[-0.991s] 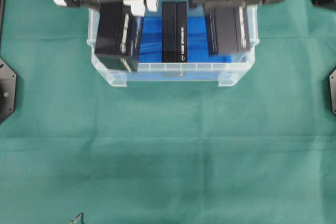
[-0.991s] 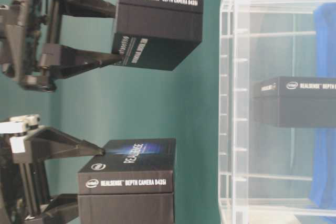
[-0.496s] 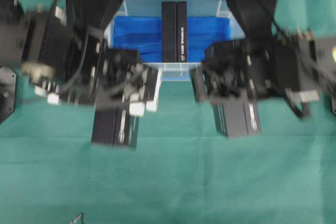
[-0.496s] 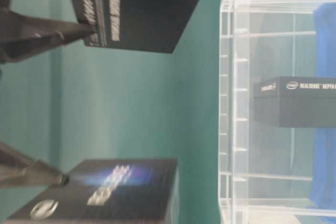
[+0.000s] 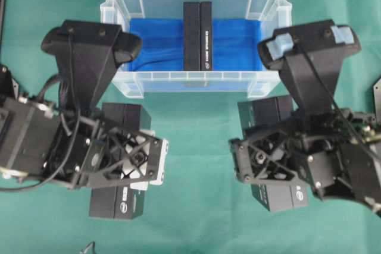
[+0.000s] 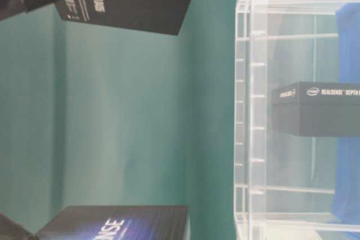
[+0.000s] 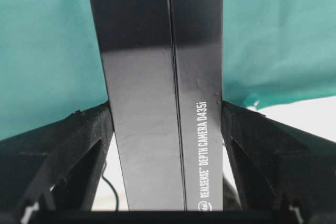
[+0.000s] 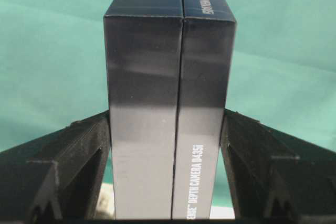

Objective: Take the box out of the case with both arms.
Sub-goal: 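Carry both boxes forward over the table in front of the case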

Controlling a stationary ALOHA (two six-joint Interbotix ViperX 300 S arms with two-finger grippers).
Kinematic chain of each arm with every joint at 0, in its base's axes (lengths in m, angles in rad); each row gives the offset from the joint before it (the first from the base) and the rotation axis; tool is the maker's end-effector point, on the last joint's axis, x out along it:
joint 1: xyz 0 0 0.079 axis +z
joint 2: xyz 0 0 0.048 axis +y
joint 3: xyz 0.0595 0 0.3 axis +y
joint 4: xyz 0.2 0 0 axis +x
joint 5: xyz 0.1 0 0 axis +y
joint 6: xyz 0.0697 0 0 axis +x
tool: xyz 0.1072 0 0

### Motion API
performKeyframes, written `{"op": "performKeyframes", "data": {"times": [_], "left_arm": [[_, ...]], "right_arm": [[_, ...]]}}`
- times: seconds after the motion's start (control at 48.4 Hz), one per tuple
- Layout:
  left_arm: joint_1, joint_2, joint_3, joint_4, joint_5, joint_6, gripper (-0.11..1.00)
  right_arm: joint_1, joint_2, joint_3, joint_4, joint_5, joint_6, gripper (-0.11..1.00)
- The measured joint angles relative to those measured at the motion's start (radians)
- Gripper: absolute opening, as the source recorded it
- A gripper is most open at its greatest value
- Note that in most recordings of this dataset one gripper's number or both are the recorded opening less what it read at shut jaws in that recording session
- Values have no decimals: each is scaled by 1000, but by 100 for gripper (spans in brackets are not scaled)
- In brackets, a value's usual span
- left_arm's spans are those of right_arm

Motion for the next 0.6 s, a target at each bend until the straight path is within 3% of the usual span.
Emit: {"op": "performKeyframes", "data": {"times": [0.599], "left_arm": [[-2, 0, 5, 8, 0, 5, 63]], "right_arm": [[5, 0, 0, 0, 0, 8, 66]]}}
